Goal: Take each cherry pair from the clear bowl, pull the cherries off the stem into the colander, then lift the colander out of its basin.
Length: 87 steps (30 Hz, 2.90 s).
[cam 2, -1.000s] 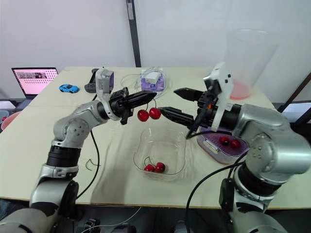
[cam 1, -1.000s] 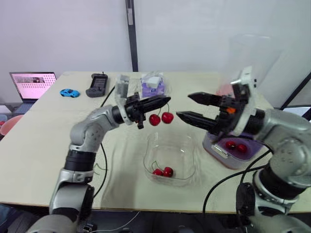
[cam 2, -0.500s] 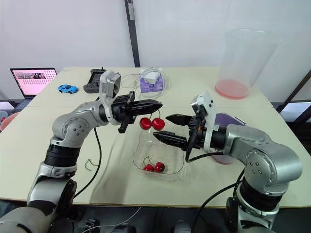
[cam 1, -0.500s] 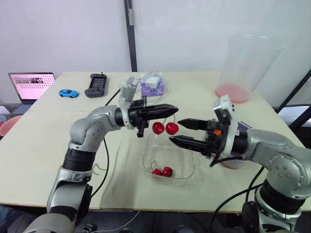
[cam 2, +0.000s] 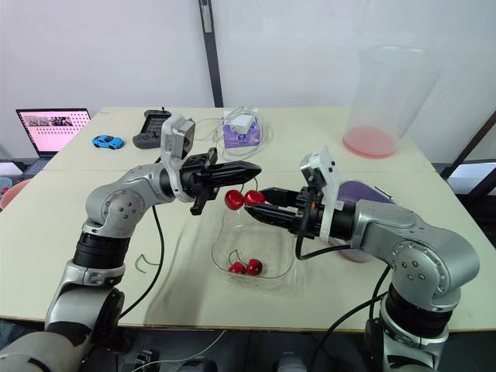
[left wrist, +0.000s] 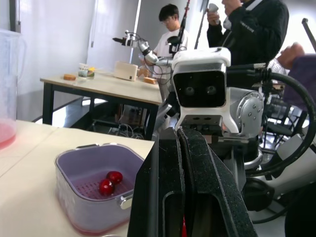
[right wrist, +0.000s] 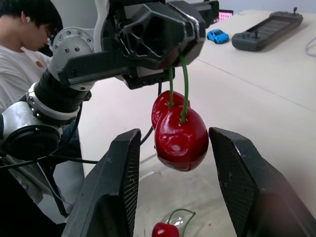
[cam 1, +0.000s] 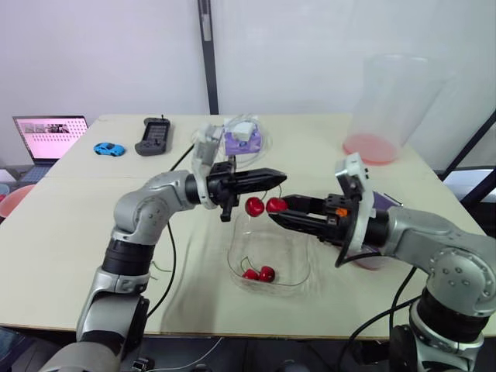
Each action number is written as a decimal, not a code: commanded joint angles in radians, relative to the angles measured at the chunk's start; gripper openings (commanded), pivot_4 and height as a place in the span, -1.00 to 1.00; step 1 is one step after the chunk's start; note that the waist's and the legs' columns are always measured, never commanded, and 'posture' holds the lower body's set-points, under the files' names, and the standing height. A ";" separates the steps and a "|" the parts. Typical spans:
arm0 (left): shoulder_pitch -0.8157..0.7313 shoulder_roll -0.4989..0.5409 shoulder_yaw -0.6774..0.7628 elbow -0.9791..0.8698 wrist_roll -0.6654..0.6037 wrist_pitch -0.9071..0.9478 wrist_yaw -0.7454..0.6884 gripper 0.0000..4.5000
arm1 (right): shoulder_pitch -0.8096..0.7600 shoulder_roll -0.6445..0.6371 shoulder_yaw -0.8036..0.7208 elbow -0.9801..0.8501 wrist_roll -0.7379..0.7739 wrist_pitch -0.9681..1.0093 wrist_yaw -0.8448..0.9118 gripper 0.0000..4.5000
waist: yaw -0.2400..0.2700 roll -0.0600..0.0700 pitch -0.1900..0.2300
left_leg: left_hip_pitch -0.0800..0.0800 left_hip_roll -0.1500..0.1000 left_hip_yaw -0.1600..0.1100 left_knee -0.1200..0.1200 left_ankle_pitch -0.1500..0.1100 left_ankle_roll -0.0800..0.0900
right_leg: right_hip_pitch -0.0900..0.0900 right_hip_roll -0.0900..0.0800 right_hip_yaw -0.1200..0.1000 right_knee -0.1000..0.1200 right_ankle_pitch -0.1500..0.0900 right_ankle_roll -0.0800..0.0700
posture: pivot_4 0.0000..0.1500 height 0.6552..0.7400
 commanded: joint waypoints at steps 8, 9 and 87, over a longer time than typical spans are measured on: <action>-0.004 -0.011 0.021 -0.038 -0.015 -0.008 0.007 -1.00 | 0.003 -0.035 0.016 0.014 0.109 -0.076 -0.082 -0.11 | 0.000 0.000 0.000 | 0.000 0.000 0.000 0.000 0.000 0.000 | 0.000 0.000 0.000 0.000 0.000 0.000 | 1.00 0.84; -0.005 -0.013 0.020 -0.036 -0.014 -0.009 0.007 -1.00 | 0.004 -0.039 0.019 0.016 0.118 -0.081 -0.089 -0.24 | 0.000 0.000 0.000 | 0.000 0.000 0.000 0.000 0.000 0.000 | 0.000 0.000 0.000 0.000 0.000 0.000 | 1.00 0.84; -0.036 -0.068 0.022 0.004 0.037 -0.071 0.035 -1.00 | -0.015 -0.110 0.271 0.218 0.126 -0.460 -0.116 0.98 | 0.002 0.000 0.001 | 0.000 0.000 0.000 0.001 -0.001 0.002 | 0.002 0.000 0.000 -0.003 0.000 0.000 | 1.00 0.84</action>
